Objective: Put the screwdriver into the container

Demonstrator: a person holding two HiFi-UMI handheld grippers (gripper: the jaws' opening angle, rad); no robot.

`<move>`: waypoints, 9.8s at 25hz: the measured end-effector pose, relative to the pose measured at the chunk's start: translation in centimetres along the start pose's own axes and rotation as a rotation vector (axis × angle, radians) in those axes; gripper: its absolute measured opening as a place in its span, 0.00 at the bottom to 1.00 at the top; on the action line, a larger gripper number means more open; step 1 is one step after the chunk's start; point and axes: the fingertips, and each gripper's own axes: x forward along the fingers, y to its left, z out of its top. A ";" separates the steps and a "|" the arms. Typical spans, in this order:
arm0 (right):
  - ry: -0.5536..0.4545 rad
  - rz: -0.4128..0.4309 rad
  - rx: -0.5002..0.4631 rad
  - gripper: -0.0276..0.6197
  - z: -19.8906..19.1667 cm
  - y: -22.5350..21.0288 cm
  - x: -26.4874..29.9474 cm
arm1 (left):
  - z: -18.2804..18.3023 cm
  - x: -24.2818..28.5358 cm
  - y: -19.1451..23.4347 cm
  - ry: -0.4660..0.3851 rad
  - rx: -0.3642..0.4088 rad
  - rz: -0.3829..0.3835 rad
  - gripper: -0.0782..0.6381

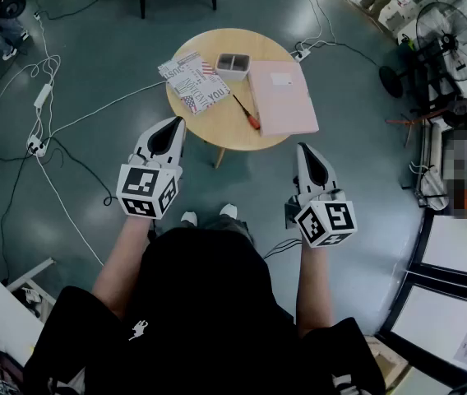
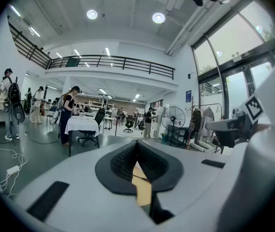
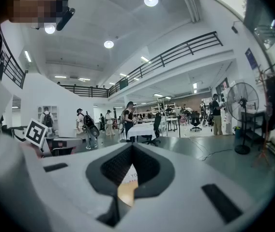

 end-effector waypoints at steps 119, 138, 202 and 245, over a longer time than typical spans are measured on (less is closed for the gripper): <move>0.926 0.067 -0.237 0.11 -26.8 -8.2 31.2 | -15.3 32.9 8.1 0.492 0.268 -0.490 0.11; 1.170 0.197 -0.307 0.19 -32.3 -8.0 37.1 | -15.5 33.1 12.8 0.481 0.146 -0.370 0.15; 0.362 0.014 0.121 0.07 -18.1 -9.7 36.3 | -11.8 30.9 11.0 0.408 0.199 -0.399 0.11; 0.018 0.052 0.078 0.07 -2.8 -11.9 45.3 | -2.8 36.4 13.9 0.194 0.098 -0.206 0.11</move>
